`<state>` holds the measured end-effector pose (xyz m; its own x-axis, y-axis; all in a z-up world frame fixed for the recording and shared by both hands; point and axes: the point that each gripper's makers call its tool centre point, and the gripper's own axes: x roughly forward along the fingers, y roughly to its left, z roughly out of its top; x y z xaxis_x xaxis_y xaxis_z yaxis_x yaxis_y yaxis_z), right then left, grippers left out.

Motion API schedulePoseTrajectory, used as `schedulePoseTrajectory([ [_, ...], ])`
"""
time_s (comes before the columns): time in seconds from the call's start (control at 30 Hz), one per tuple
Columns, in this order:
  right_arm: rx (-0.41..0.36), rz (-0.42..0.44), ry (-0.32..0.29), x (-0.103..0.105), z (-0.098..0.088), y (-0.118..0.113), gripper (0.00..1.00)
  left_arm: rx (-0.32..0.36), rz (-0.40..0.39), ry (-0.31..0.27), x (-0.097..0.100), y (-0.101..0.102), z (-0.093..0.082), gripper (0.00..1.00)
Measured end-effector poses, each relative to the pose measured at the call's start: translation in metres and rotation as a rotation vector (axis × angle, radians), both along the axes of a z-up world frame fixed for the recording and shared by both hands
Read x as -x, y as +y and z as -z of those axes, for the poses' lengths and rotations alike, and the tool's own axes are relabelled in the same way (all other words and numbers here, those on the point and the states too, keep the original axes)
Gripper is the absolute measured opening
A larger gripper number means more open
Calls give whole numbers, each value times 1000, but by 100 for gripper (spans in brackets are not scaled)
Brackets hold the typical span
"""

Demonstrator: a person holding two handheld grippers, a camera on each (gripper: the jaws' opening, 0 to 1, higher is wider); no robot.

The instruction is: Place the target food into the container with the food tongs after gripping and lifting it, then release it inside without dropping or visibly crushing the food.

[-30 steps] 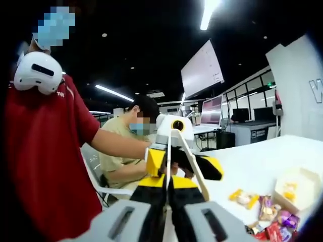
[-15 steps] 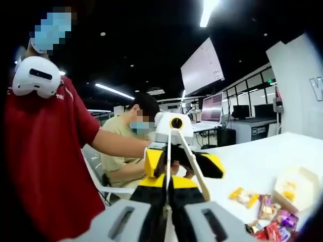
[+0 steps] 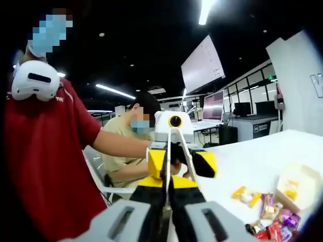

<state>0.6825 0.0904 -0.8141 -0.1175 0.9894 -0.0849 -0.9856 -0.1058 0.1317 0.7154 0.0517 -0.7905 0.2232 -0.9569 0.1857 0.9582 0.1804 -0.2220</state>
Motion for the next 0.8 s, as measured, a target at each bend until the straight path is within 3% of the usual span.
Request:
schedulePoseTrajectory([
  [0.07, -27, 20, 12, -3, -5, 0, 0, 24, -7, 29, -3, 2, -3, 25],
  [0.17, -60, 68, 25, -12, -11, -8, 0, 38, -44, 8, -8, 9, -6, 25],
  [0.33, -100, 203, 44, -35, -13, -34, 0, -16, -116, 46, -22, 24, 6, 26],
  [0.4, -83, 280, 35, -46, -5, -48, 0, -4, -146, 99, -27, 31, 10, 26],
  [0.57, -61, 394, 54, -52, 17, -75, 0, -52, -232, 121, -39, 40, 26, 25],
  [0.73, -33, 489, 73, -53, 38, -94, 0, -108, -379, 177, -67, 61, 50, 25],
  [0.8, -32, 530, 80, -55, 44, -100, 0, -121, -427, 166, -77, 71, 55, 25],
])
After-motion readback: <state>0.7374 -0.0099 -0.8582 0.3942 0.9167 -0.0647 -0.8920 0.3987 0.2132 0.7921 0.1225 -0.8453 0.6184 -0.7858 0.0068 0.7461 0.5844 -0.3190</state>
